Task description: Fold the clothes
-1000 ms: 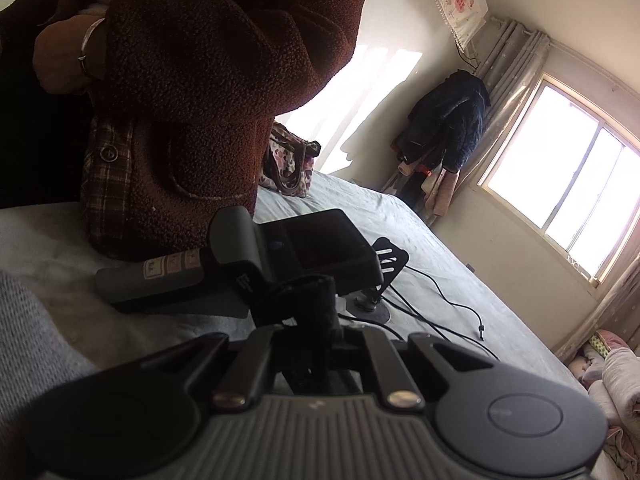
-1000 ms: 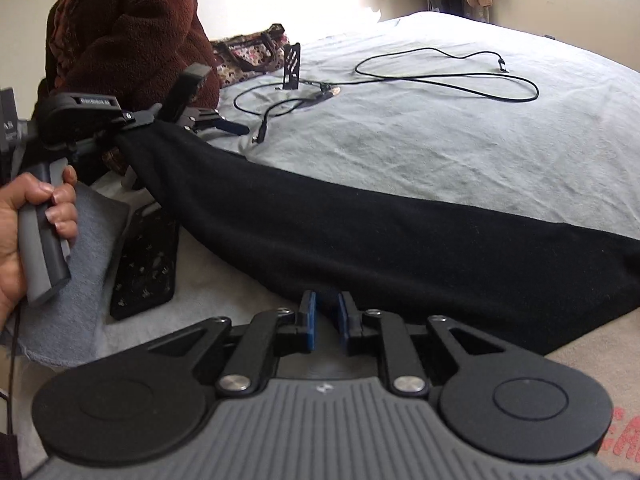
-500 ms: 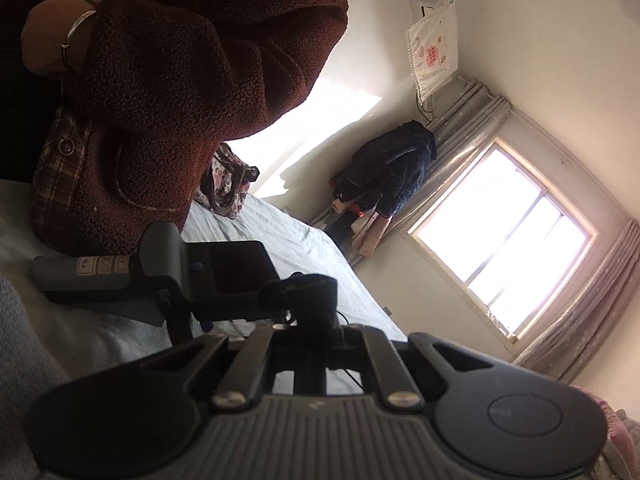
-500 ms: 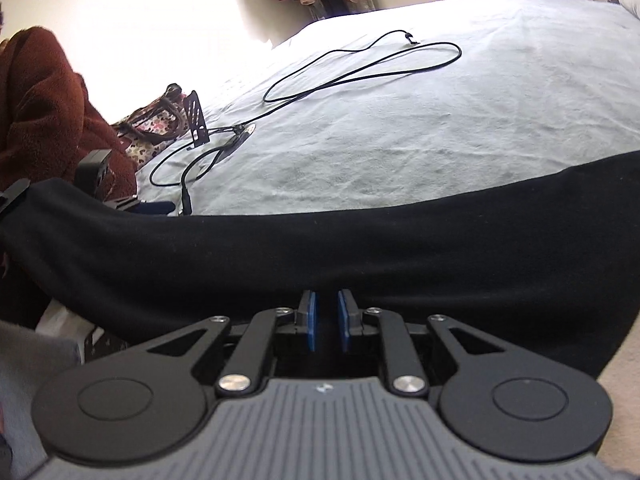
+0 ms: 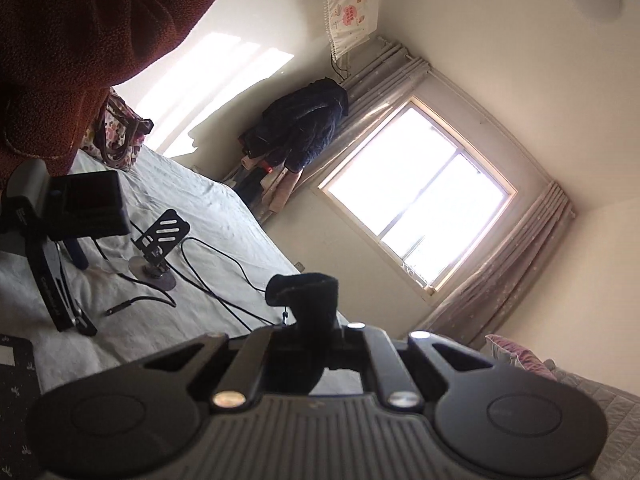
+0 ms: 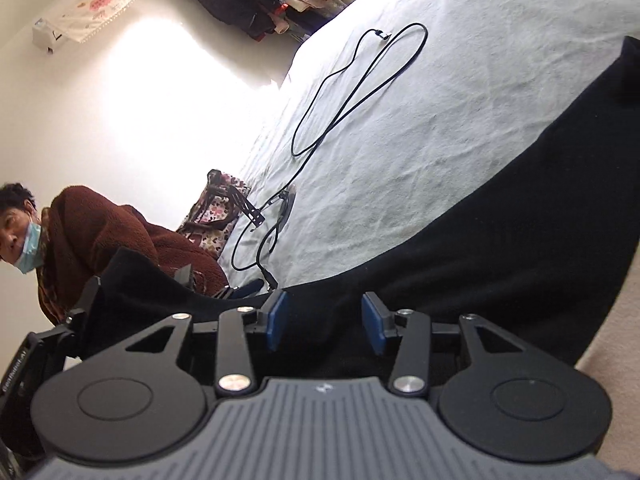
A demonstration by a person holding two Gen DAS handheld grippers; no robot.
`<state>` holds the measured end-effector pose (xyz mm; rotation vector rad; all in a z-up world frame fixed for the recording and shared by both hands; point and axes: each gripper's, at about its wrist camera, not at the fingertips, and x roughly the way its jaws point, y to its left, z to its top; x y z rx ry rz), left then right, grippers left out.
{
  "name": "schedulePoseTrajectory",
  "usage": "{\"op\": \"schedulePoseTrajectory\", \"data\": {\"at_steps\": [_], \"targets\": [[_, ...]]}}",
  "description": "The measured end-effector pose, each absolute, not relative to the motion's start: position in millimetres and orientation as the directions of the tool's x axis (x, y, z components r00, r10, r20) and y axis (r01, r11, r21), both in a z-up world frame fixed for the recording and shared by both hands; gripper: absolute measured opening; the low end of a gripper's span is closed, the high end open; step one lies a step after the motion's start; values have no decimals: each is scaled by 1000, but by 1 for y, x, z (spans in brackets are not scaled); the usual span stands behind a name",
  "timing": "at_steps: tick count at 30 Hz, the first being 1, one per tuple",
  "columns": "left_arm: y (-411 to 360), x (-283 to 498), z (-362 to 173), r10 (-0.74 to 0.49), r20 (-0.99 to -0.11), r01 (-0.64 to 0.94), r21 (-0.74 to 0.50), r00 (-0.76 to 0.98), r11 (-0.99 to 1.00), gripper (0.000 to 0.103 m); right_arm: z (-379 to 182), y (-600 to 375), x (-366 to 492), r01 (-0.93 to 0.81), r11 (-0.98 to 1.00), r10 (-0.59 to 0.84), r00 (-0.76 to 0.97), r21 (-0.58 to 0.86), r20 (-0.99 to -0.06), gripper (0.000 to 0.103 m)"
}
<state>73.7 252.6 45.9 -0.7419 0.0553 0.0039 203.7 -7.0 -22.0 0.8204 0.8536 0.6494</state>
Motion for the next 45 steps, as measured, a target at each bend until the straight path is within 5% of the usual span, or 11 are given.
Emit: {"op": "schedulePoseTrajectory", "data": {"at_steps": [10,20,24,30,32,35,45], "targets": [[175,90,22,-225,-194,94,-521,955,849,5,-5,-80,187,-72,263,839,509,962,-191,54],[95,97,-11,-444,-391,337,-313,806,888,7,-47,-134,172,112,170,812,547,979,-204,56],[97,97,-11,-510,-389,397,-337,767,854,14,-61,-142,168,166,178,801,548,970,-240,55],[101,96,-12,-605,-382,481,-374,699,793,31,-61,-141,167,179,214,794,541,960,-278,42],[102,96,-12,-633,-378,507,-385,676,771,33,-58,-140,168,175,243,788,538,954,-300,25],[114,99,-7,-616,-381,494,-375,690,785,37,-53,-138,169,165,306,770,537,938,-346,13],[191,115,-8,-346,-434,174,-389,832,905,45,-20,-138,172,79,460,699,582,885,-416,9]]}}
